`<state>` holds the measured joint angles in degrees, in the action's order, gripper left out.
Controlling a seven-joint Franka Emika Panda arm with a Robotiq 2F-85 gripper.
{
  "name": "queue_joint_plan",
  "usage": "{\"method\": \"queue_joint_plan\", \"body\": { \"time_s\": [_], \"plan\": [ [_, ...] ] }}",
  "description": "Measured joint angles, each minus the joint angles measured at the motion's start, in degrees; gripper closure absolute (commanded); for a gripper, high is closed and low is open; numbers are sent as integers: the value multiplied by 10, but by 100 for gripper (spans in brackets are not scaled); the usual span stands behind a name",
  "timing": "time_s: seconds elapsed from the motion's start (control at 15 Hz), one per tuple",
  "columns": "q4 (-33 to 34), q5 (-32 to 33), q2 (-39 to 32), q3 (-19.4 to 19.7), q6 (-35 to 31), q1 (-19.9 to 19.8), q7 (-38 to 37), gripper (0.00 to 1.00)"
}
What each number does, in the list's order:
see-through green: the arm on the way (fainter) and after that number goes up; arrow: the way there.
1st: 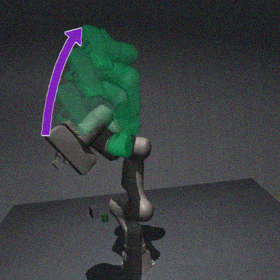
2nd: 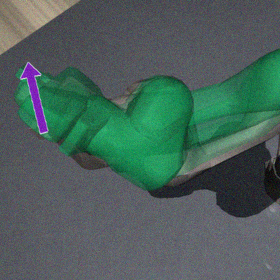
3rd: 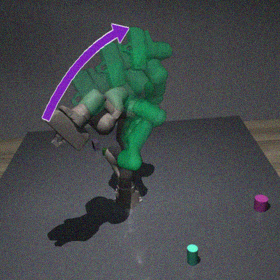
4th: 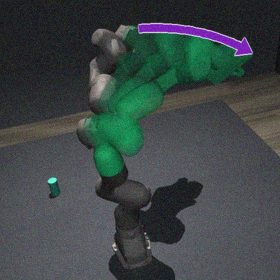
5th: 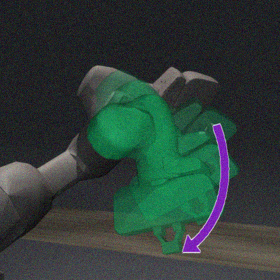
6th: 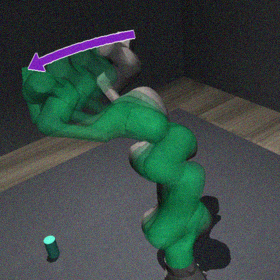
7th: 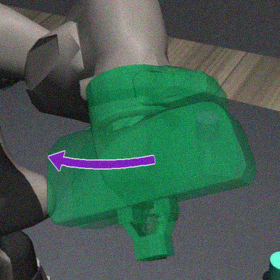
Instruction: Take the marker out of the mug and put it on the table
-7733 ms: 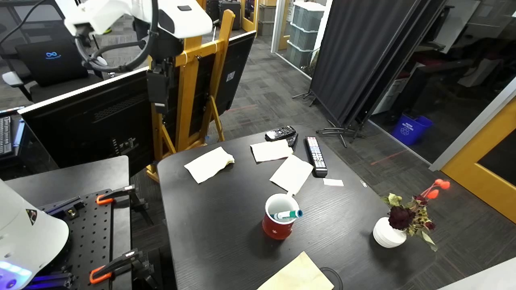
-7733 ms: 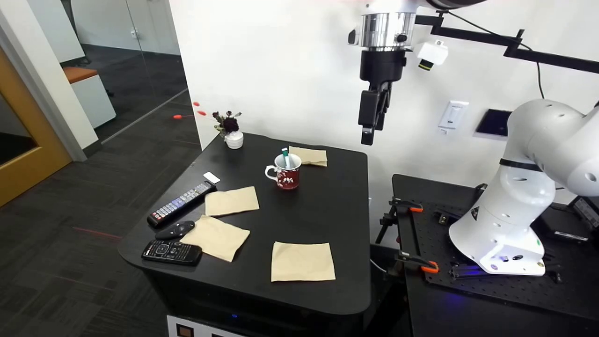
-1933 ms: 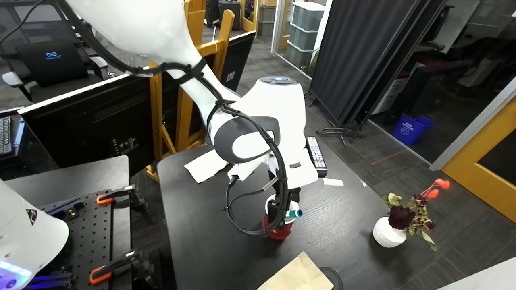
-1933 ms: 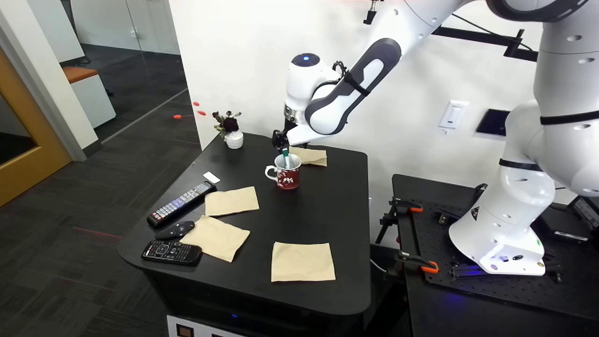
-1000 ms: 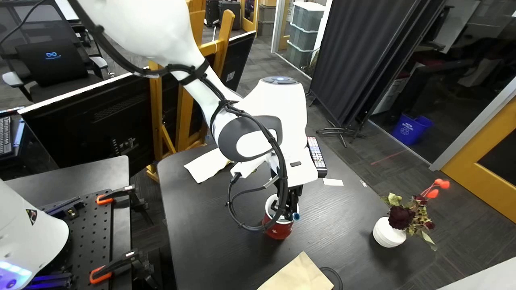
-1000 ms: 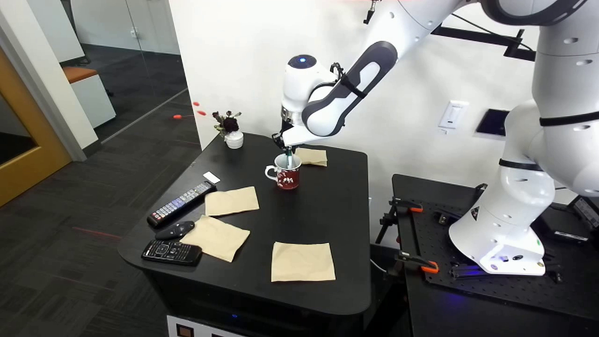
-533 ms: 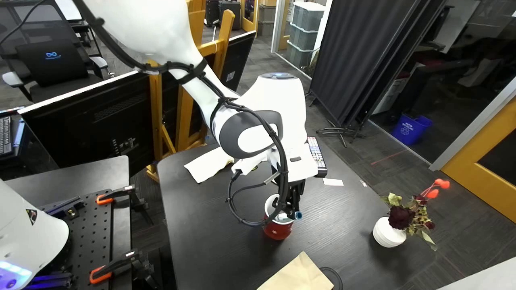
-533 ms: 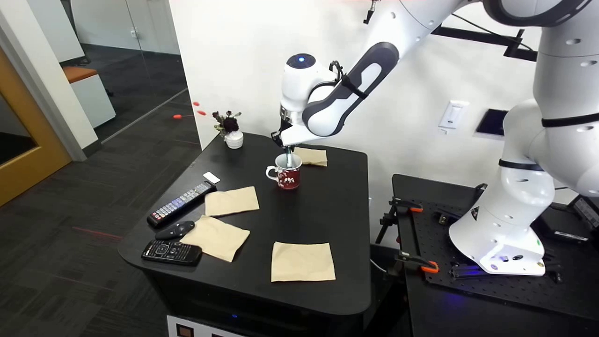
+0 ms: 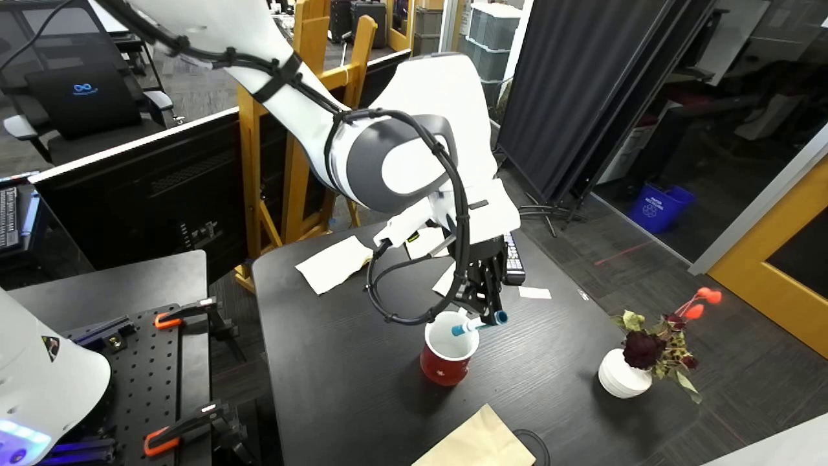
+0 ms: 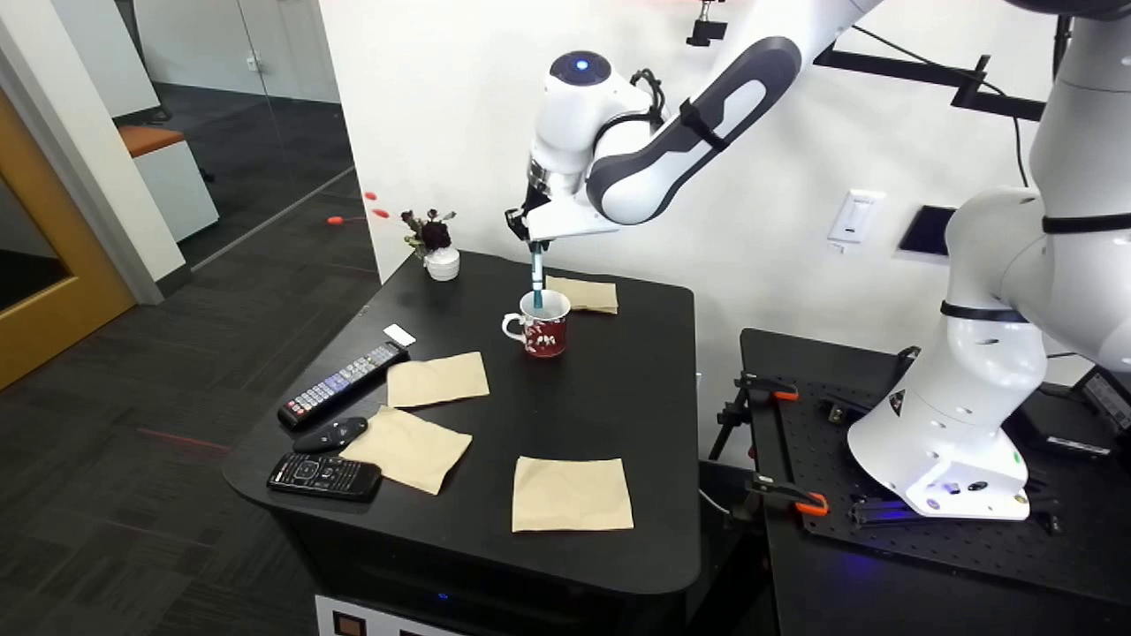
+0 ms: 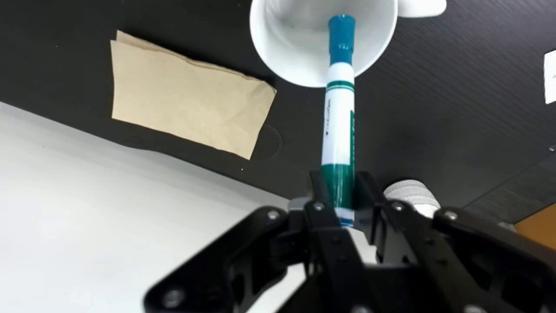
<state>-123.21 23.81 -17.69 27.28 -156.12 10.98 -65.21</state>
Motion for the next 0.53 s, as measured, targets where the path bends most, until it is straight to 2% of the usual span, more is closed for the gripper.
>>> {"method": "queue_joint_plan", "body": {
  "time_s": [0.27, 0.53],
  "plan": [
    [-22, 53, 68, -9, 25, -6, -16, 95],
    [-54, 45, 133, -73, 62, -46, 8, 95]
  ]
}}
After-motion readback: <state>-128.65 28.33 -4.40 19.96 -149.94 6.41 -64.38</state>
